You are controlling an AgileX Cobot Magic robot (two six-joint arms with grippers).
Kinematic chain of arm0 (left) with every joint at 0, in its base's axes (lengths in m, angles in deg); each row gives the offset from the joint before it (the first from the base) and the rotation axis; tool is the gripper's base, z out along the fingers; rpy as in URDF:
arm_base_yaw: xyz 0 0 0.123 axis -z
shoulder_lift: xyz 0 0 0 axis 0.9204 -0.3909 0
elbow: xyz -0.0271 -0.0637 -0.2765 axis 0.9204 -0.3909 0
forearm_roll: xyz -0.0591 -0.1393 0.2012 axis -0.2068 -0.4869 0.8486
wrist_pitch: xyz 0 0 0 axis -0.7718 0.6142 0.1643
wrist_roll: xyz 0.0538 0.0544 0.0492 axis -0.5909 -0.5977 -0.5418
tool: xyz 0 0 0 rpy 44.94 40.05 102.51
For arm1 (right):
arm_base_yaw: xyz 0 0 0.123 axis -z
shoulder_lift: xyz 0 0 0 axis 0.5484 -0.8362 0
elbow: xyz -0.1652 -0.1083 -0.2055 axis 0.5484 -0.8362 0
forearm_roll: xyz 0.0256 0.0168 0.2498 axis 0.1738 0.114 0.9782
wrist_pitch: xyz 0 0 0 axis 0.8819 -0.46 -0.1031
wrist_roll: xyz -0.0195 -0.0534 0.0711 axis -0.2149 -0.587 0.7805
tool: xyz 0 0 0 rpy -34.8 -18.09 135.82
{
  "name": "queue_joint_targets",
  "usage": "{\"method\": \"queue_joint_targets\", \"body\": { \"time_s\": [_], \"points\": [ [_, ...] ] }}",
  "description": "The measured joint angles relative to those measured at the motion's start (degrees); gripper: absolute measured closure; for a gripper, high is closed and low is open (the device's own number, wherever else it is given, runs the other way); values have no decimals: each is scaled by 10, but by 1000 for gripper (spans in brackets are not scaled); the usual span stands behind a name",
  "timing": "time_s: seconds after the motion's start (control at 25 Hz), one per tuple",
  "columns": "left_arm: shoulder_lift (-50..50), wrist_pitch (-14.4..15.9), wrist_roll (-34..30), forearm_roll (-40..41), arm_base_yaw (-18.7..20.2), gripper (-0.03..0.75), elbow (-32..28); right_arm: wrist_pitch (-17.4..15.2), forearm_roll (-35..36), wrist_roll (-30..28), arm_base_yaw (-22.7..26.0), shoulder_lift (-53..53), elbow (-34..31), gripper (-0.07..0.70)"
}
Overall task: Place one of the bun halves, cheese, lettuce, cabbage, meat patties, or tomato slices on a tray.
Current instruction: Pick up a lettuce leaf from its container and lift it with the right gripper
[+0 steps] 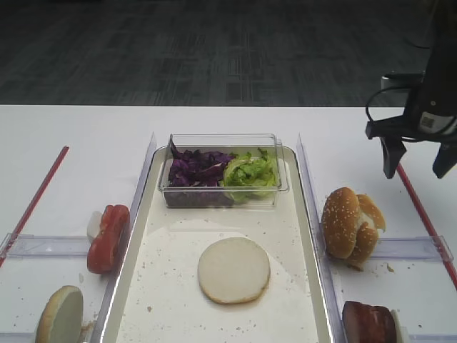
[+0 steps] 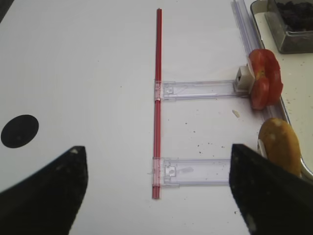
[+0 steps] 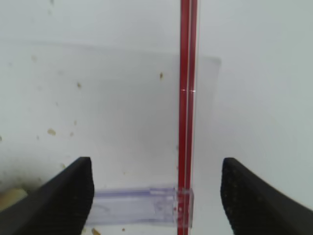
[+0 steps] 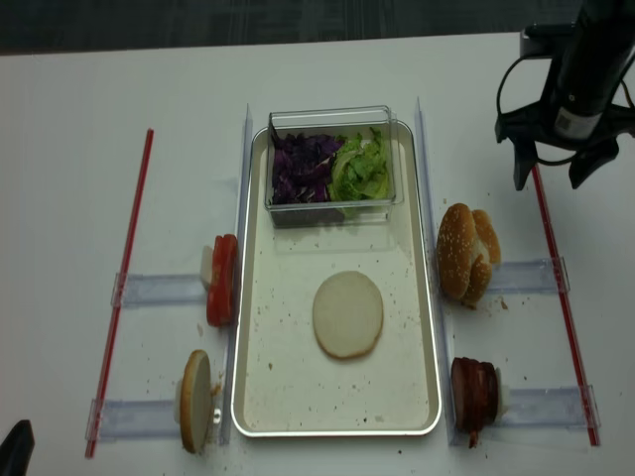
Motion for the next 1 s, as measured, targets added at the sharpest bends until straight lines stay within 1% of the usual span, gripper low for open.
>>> {"method": "queue_joint_targets", "body": {
  "time_s": [0.08,0.16,0.24,0.32,1.0],
  "points": [
    [0,0,0,0,0,170,0,-15,0,-5,0,-36,55,70],
    [0,0,0,0,0,170,0,-23,0,-6,0,-58,103,70],
    [0,0,0,0,0,170,0,-27,0,-7,0,-75,134,70],
    [0,0,0,0,0,170,0,-29,0,-7,0,-82,152,70],
    [0,0,0,0,0,170,0,-33,0,-8,0,-84,156,70]
  ]
}}
